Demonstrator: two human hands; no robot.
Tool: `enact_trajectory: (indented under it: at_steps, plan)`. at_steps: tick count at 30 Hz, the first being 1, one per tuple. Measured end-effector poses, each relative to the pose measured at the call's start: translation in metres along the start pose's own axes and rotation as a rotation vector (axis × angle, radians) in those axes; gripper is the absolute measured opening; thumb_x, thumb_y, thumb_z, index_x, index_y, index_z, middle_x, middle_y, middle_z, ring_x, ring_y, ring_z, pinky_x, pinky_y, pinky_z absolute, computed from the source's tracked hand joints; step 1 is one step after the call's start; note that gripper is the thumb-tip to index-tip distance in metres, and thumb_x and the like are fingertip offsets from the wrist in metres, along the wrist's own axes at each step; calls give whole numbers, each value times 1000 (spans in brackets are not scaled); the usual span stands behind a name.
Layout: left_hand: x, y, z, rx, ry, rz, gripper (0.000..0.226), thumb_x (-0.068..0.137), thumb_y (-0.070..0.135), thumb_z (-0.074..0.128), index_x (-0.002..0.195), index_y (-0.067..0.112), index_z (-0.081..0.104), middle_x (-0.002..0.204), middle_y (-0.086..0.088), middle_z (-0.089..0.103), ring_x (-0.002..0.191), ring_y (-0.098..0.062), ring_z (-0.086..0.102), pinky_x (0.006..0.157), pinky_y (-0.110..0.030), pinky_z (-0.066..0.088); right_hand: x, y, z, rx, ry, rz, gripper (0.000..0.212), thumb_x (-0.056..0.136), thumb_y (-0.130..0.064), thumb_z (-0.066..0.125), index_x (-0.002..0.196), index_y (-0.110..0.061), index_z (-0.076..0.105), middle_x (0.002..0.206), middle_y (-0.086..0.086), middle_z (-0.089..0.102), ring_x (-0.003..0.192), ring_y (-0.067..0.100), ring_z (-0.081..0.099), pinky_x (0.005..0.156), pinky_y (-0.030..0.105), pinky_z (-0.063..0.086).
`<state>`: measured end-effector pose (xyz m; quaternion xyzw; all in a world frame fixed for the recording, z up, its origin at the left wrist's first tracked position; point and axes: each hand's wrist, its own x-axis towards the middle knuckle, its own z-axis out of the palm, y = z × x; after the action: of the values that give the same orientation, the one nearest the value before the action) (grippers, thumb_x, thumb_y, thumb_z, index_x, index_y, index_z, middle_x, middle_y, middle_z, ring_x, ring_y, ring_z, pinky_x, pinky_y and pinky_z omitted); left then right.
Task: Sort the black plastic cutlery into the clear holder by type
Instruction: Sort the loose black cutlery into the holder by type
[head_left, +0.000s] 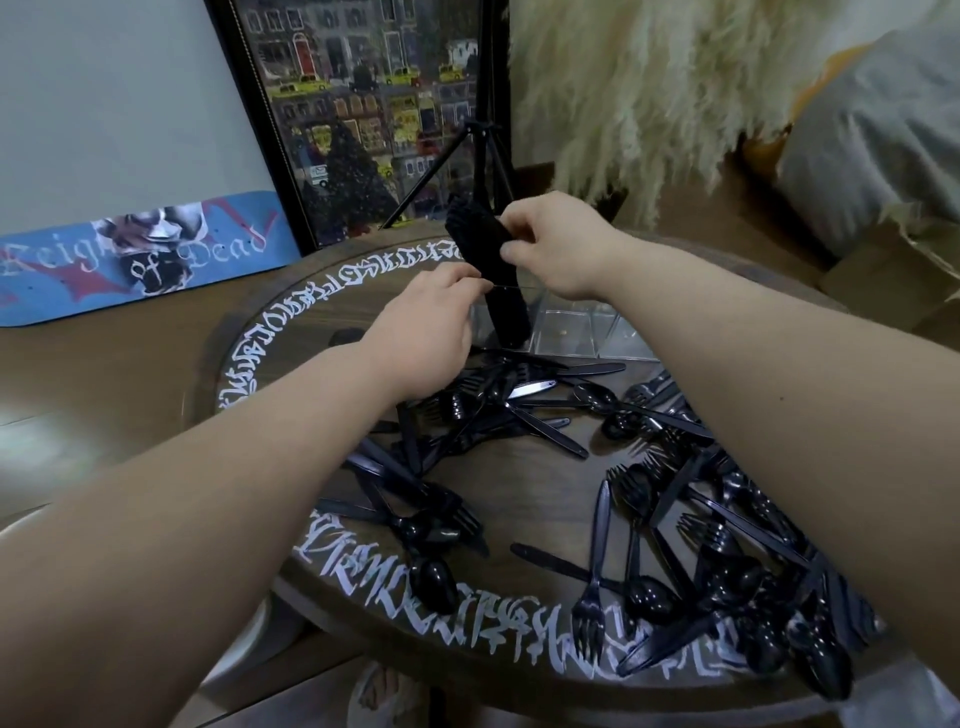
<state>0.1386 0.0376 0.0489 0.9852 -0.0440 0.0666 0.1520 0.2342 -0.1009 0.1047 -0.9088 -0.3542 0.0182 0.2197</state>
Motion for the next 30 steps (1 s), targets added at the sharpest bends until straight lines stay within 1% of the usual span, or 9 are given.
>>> enact_trajectory:
  at_steps: [4,8,13,16,20,22,25,27,30]
  plan:
    - [-4,-4,4,-32,11,19,48,94,9,43,142,12,42,147,-5,36,132,-25,37,108,-41,36,4,-1,15,-130,30,38,20,93,-18,54,104,-8,68,100,8,65,95,27,58,78,31,42]
    - [-14,-4,7,-28,37,15,52,91,7,46,143,14,41,151,-2,32,133,-25,35,107,-40,36,0,-1,22,-268,83,34,32,94,-28,54,120,-12,64,115,10,66,108,31,58,90,37,46]
    - [-37,7,9,-50,33,4,53,92,12,52,143,18,40,152,0,31,134,-24,32,109,-39,33,-42,2,13,-157,157,49,34,93,-27,58,124,-12,62,117,9,62,110,28,56,94,37,43]
    - [-54,18,14,-51,10,6,55,92,18,56,144,19,39,152,1,31,134,-25,32,110,-37,30,-80,7,10,-82,176,74,35,92,-24,61,125,-14,61,119,5,62,109,21,56,94,30,41]
    - [-82,45,27,-25,-92,19,59,91,31,58,145,23,37,152,1,30,135,-25,30,112,-37,27,-148,20,11,-41,147,208,36,90,-25,64,125,-19,60,116,0,62,97,10,53,88,19,35]
    - [-95,59,34,-6,-156,34,59,91,36,58,144,26,38,151,2,32,135,-24,29,113,-35,26,-180,28,14,-25,118,279,37,89,-24,65,126,-20,60,115,0,62,91,6,49,87,17,34]
    - [-110,80,42,46,-232,59,55,91,43,56,142,31,41,146,5,36,133,-21,29,111,-33,26,-219,39,17,-1,114,391,39,88,-22,65,127,-20,60,107,-1,63,87,7,50,86,20,38]
    - [-116,95,46,70,-280,75,54,91,48,53,141,33,41,146,5,36,134,-21,28,110,-35,29,-240,49,18,0,134,471,38,88,-22,65,125,-20,60,109,-1,64,87,9,50,85,22,39]
    - [-122,115,56,75,-319,97,53,92,52,47,142,37,37,149,4,31,136,-22,23,110,-42,31,-265,65,22,-22,133,581,30,90,-24,62,120,-22,63,112,-1,65,97,16,56,88,28,43]
